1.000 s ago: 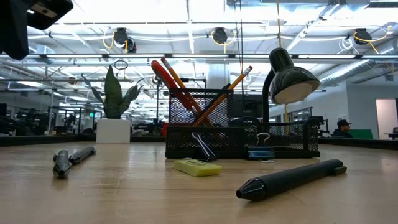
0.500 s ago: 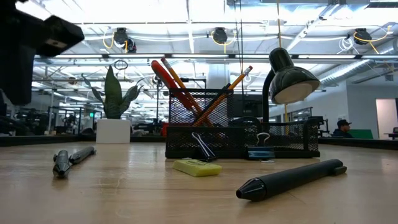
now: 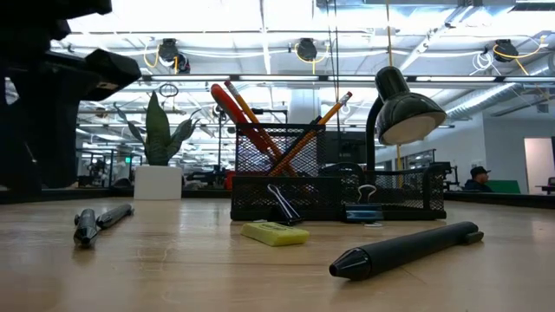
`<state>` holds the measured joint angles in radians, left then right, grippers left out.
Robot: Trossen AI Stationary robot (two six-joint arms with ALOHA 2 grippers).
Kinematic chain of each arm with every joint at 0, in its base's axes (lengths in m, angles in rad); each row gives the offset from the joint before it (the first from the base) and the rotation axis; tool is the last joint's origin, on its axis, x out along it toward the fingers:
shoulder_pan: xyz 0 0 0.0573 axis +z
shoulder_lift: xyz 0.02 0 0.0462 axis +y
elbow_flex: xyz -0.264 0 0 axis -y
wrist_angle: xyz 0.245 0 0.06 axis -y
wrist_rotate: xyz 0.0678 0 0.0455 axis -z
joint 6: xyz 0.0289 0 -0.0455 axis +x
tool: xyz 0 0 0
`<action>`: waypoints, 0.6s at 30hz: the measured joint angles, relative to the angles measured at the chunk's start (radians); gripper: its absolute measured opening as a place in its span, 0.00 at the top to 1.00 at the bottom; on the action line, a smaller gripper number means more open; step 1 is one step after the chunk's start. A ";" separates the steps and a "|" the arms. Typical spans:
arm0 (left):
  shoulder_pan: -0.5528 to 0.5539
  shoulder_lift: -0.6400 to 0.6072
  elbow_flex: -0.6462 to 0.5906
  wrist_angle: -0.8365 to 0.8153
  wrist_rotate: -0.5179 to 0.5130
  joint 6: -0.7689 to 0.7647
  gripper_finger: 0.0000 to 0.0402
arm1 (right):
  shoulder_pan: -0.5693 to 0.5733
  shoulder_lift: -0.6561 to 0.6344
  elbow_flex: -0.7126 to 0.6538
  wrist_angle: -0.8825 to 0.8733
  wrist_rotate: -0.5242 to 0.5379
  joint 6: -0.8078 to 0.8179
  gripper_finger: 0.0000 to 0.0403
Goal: Pick and place office supplies into organizer
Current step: Put the bottom left black pen into the black desk organizer
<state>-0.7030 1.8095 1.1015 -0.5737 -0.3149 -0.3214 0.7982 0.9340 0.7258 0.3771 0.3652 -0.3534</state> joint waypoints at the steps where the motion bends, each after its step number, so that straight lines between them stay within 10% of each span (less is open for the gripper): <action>1: 0.004 0.000 0.000 0.000 0.000 0.006 0.78 | 0.000 0.000 0.000 0.000 0.000 0.000 0.78; 18: 0.014 0.000 0.000 0.052 0.010 0.105 0.78 | 0.000 0.000 0.000 0.008 0.000 0.000 0.78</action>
<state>-0.6887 1.8099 1.1015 -0.5213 -0.3050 -0.2166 0.7982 0.9340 0.7258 0.3855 0.3649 -0.3533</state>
